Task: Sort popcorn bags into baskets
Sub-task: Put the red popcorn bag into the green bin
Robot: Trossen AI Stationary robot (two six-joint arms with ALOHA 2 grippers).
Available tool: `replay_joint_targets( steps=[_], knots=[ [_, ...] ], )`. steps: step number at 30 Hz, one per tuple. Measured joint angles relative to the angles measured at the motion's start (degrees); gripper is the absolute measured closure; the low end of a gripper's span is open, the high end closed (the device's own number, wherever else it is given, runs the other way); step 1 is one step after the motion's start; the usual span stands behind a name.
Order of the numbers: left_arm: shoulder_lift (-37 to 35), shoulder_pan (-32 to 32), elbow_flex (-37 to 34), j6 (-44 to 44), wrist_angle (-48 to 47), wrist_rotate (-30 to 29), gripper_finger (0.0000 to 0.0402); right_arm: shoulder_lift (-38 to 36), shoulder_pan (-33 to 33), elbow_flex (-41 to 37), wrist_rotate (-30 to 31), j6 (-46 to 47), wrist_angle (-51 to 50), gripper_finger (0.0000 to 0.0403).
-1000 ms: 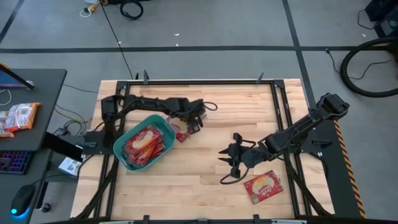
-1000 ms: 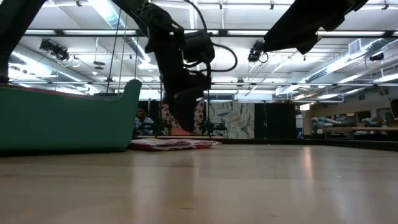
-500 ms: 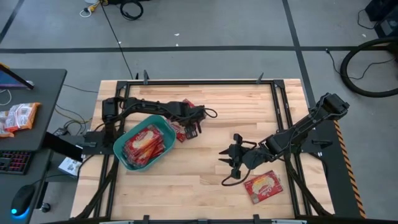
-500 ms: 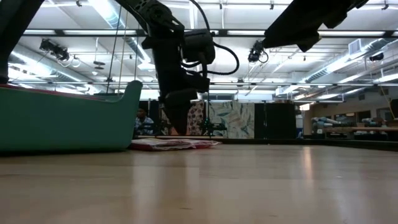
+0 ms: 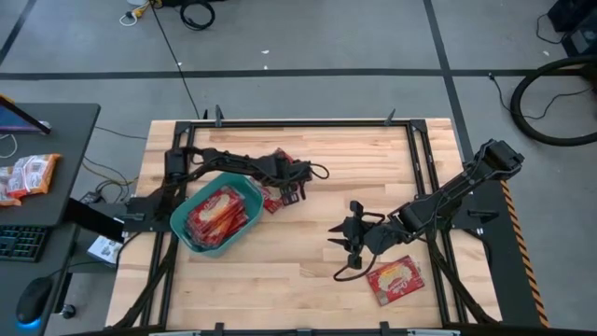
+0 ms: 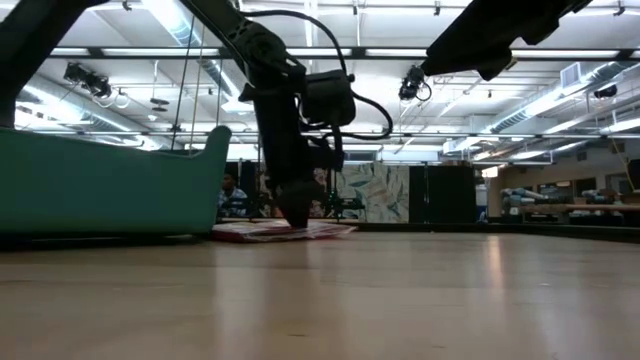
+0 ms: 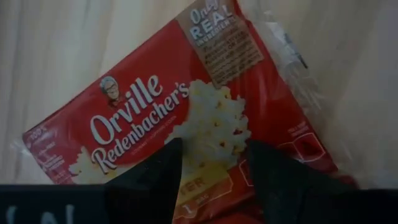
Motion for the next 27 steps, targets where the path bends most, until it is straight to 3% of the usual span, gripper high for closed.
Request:
replay_joint_targets(
  steps=[6, 11, 16, 19, 24, 27],
  knots=[
    [-1.1, -3.6, -0.2, 0.3, 0.6, 3.5, 0.0214, 0.0, 0.0, 0.0, -0.1, -0.6, 0.0, 0.0281],
    [-1.6, -5.7, -0.1, 1.0, 2.4, 17.2, 0.0214, 0.0, 0.2, 0.0, -0.6, -0.8, 0.4, 0.0281],
    [-3.2, -9.0, 0.0, 1.8, 2.7, 24.1, 0.0214, 0.0, 1.1, 0.0, -0.6, -0.5, 1.1, 0.0281],
    [-6.2, -11.0, 2.1, 0.7, 0.9, 22.9, 0.0214, 0.0, 1.4, 0.0, -0.6, -0.5, 1.4, 0.0281],
    [-11.3, -15.1, 4.4, -0.6, -4.4, 14.1, 0.0214, 0.0, 1.4, 0.0, -0.6, -0.4, 1.4, 0.0281],
    [-13.9, -17.9, 4.5, -2.2, -7.4, 11.9, 0.0214, 0.0, 1.4, 0.0, -0.6, -0.4, 1.5, 0.0281]
  ],
)
